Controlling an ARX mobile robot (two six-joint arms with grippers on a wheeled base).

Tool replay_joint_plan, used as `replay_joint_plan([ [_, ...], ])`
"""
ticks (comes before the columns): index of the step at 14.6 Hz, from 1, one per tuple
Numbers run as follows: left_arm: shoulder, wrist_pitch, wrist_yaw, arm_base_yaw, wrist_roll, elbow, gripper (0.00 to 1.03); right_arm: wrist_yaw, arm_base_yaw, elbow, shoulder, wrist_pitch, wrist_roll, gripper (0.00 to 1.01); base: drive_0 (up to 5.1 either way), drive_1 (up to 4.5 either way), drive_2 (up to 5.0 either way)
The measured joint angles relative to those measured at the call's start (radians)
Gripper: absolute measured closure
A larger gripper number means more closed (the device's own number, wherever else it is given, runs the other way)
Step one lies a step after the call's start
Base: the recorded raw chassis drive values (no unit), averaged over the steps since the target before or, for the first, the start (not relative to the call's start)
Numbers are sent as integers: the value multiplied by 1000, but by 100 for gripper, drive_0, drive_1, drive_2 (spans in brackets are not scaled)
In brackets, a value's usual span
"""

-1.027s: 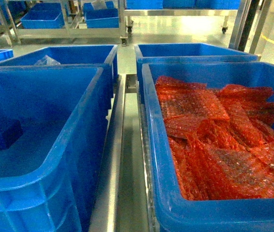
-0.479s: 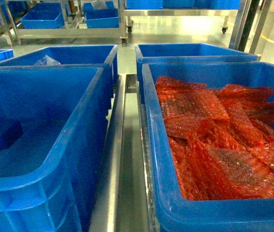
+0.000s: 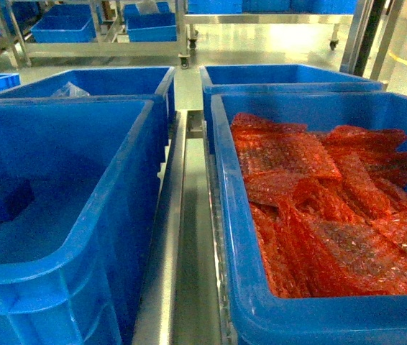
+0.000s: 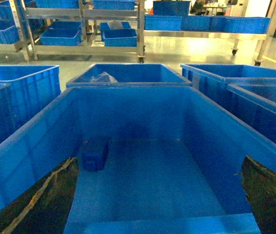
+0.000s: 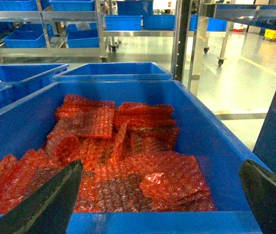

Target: Pick blue part to blue bin on bottom shelf

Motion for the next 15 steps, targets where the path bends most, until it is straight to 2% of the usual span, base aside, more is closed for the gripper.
replay_joint_plan([
  [15, 0, 0, 0, 0, 0, 0, 5, 0, 0, 0, 0, 0, 0, 3, 0, 0, 0],
])
